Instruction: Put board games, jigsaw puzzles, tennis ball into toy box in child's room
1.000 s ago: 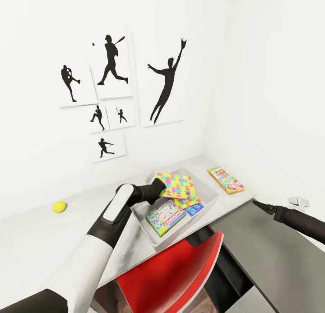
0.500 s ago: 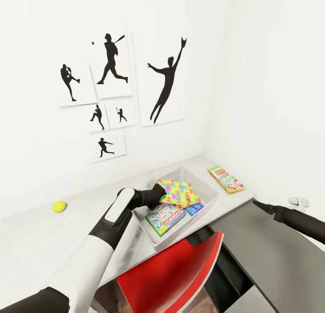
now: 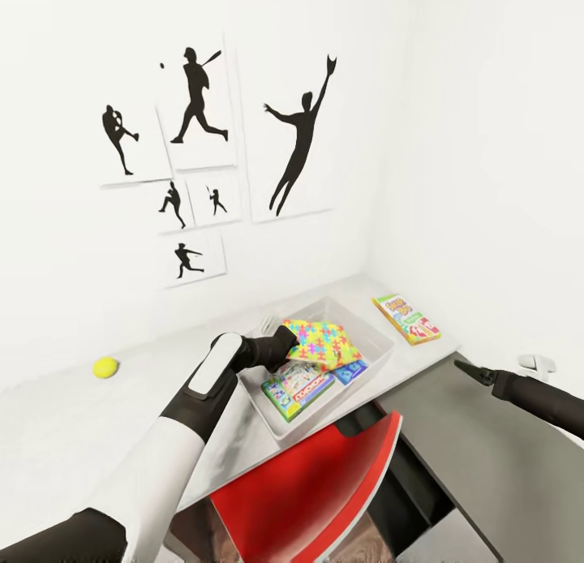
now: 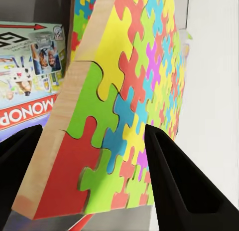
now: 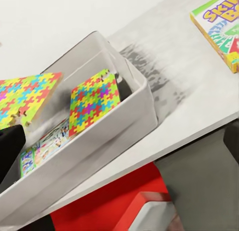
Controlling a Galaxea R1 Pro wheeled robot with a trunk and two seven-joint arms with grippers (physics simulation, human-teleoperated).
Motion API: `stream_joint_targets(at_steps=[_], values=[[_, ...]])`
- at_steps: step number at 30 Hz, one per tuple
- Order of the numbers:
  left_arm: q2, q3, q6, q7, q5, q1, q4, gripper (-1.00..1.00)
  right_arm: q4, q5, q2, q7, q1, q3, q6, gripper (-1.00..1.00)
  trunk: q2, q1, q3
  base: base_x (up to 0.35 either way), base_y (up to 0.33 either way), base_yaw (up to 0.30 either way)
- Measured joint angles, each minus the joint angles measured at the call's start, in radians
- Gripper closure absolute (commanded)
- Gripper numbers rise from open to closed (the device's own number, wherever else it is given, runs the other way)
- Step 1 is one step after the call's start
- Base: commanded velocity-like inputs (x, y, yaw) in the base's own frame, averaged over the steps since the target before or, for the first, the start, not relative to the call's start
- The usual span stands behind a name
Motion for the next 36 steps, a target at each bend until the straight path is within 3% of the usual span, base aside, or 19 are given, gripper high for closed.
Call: stream_joint_targets(at_steps=[15,36], values=[[0.0,0.0,0.0,0.0,0.0,-0.062,-0.006,1.0,0.0,0.0,0.0,0.0,0.0,0.0,0.0,-1.0,0.0,0.0,-0.024,0.0,0.0,0.0],[0.0,0.0,0.0,0.0,0.007,-0.108,0.0,1.0,0.0,0.0,0.0,0.0,0.0,0.0,0.0,-1.0,0.0,0.0,-0.059,0.0,0.0,0.0]])
